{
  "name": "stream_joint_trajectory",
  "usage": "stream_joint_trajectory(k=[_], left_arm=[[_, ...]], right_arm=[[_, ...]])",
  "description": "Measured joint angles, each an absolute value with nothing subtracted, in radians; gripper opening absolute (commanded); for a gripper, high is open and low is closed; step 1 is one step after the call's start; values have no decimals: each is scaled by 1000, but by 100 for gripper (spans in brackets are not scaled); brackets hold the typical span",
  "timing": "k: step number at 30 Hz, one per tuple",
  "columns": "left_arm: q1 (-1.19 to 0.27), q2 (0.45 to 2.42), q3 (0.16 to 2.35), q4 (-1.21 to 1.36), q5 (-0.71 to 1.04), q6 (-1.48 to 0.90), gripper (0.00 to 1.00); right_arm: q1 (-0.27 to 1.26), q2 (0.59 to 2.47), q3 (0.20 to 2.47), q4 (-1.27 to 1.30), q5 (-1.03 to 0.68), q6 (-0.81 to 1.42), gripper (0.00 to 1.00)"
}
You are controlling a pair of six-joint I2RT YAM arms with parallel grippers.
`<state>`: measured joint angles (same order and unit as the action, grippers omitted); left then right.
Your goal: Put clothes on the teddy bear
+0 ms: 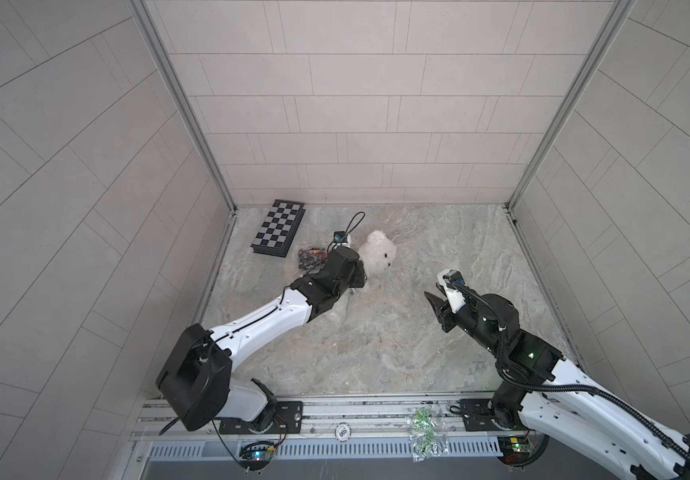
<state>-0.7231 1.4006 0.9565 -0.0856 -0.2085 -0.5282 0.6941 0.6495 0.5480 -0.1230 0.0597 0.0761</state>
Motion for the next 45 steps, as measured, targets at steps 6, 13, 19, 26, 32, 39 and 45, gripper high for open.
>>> stream_joint_trajectory(k=[6, 13, 19, 26, 32, 39, 45], left_arm=[[-784, 1390, 917, -78, -222, -531, 0], [-841, 1349, 861, -63, -223, -553, 0], [-896, 1335, 834, -46, -222, -588, 0], [-991, 1335, 769, -26, -236, -645, 0], [-1092, 1335, 694, -26, -244, -706, 15], [-1161, 1333, 620, -41, -224, -764, 45], [-1193, 1271, 597, -53, -163, -767, 54]], right_arm=[[676, 649, 548, -125, 41, 95, 42], [646, 645, 543, -135, 24, 117, 43], [636, 647, 529, -139, 7, 130, 42], [623, 628, 525, -140, 3, 136, 43], [614, 653, 517, -138, -11, 138, 43], [614, 723, 517, -124, -39, 157, 45], [607, 801, 520, -130, -73, 171, 53]])
